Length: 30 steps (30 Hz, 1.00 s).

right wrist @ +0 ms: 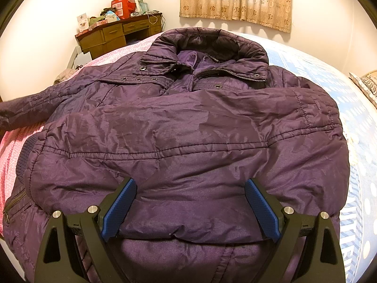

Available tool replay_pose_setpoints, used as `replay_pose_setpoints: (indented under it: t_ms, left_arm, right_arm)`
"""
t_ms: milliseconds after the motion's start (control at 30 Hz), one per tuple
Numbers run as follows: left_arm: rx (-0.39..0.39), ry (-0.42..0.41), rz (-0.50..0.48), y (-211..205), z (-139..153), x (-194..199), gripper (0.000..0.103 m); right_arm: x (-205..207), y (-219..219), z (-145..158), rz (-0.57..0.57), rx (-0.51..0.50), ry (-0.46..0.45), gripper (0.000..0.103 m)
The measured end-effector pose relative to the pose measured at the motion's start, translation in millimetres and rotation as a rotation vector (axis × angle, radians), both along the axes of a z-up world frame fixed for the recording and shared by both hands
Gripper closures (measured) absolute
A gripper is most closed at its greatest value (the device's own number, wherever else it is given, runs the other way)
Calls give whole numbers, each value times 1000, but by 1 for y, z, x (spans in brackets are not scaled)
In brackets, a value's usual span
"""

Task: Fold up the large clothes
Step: 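Grasp the cuff of the other sleeve with the left gripper and lift, then fold the held sleeve across the jacket body and release it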

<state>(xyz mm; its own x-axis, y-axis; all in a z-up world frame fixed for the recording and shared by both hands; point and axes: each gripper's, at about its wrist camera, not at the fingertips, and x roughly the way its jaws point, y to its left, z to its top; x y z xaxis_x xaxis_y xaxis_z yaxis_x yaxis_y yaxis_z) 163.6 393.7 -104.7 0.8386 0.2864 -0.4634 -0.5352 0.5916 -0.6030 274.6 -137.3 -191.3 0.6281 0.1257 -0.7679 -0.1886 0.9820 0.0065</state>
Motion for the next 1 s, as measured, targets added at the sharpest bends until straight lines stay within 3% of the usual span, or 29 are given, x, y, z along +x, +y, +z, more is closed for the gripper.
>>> replay_pose_setpoints:
  t_ms: [233,533,800,1000]
  left_arm:
    - [155,-75,-45,-28,65,29,70]
    - [325,-210,-233,-128,141,82,71]
    - [524,-234,-434,-238,146,126,70]
    - [554,-186,-625,-319,122,153,71]
  right_arm:
    - [0,1,2,-2,-5,-5,9]
    - [0,0,4,-6,-5,-11,9]
    - [-1,-1,4,-9,4,-20,9]
    - [-3,1,4,-10,8,-27,9]
